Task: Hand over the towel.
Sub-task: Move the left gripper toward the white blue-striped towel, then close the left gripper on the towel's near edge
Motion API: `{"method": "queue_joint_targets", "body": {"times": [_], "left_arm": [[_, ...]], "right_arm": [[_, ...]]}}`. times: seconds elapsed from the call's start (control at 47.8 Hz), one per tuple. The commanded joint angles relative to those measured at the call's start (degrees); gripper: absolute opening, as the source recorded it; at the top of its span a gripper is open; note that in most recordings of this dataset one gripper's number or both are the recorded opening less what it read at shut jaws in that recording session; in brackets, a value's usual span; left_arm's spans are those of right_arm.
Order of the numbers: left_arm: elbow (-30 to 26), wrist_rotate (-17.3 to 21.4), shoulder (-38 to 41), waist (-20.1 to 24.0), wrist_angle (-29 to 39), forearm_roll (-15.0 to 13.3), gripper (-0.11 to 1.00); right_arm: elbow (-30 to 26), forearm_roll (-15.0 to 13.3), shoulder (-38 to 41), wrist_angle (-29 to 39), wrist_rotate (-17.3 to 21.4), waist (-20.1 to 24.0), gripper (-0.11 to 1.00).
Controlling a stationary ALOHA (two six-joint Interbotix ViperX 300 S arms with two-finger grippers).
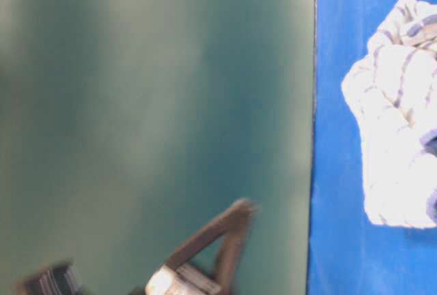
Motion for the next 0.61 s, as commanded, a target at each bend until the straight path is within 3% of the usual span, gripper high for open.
{"method": "queue_joint_targets", "body": {"times": [0.0, 0.314, 0.585], "left_arm": [[-4.3, -0.3, 5.8, 0.1, 2.0, -0.1, 0.94], [-10.5, -0.4, 22.0, 0.4, 2.7, -0.1, 0.94], [-11.6, -1.1, 25.2, 0.0, 3.4, -0.1, 0.94]], "right_arm": [[-1.1, 0.2, 0.9, -0.5, 0.1, -0.1, 0.00], [-0.8, 0.2, 2.4, -0.6, 0.1, -0.4, 0.00], [-0.8, 0.2, 2.6, -0.4, 0.1, -0.7, 0.00]]}}
